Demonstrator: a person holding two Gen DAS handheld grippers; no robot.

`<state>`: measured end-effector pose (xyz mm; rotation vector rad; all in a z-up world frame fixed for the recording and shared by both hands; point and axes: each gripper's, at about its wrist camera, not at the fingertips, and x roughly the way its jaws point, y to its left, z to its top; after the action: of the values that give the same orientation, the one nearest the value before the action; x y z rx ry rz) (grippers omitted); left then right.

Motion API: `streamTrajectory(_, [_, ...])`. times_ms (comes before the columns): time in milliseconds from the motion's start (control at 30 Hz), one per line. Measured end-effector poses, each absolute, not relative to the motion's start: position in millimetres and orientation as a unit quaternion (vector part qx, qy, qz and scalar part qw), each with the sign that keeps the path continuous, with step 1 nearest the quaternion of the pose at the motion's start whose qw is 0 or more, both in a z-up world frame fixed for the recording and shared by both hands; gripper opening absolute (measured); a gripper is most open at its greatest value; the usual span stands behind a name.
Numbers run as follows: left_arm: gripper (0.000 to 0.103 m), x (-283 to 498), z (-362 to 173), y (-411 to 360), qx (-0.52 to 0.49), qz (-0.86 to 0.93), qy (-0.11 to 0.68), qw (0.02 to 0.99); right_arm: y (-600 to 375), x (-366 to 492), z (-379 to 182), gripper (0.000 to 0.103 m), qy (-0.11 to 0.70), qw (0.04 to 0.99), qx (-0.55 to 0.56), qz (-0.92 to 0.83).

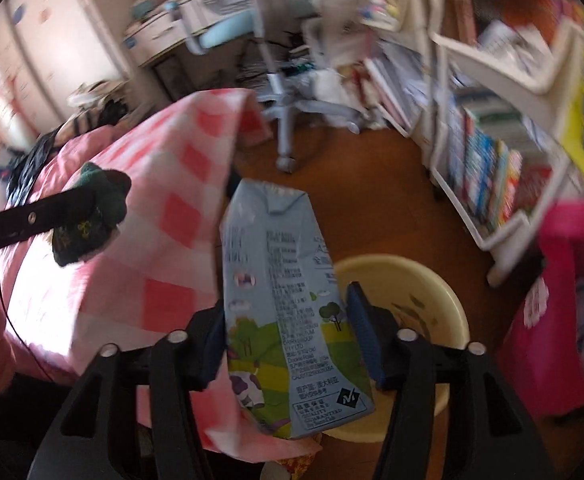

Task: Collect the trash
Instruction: 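Carry both items to the yellow bin and open both grippers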

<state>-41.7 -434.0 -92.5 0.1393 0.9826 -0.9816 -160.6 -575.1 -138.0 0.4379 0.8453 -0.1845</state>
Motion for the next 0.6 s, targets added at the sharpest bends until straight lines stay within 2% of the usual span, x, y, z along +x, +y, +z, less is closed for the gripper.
streamTrajectory(33, [0.029,-47,-98,-447,0.082,-0.454,0.457,0.76,-581,-167,-141,0.066,0.405,0.882,0.219,-0.099])
streamTrajectory(167, [0.07,-65,-95,-461,0.121,-0.434,0.431,0.782,-596,-186,-130,0.07,0.383,0.885,0.23,-0.133])
streamTrajectory(200, [0.075,-66,-90,-455,0.122,-0.426,0.419,0.793,-597,-188,-124,0.071,0.376,0.888,0.229,-0.135])
streamTrajectory(367, [0.081,-47,-64,-395,0.097,-0.363,0.401,0.835,-578,-177,-84,0.077,0.328,0.915,0.204,-0.114])
streamTrajectory(600, [0.09,-26,-21,-271,0.068,-0.267,0.353,0.894,-484,-123,-15,0.089,0.274,0.951,0.141,-0.018])
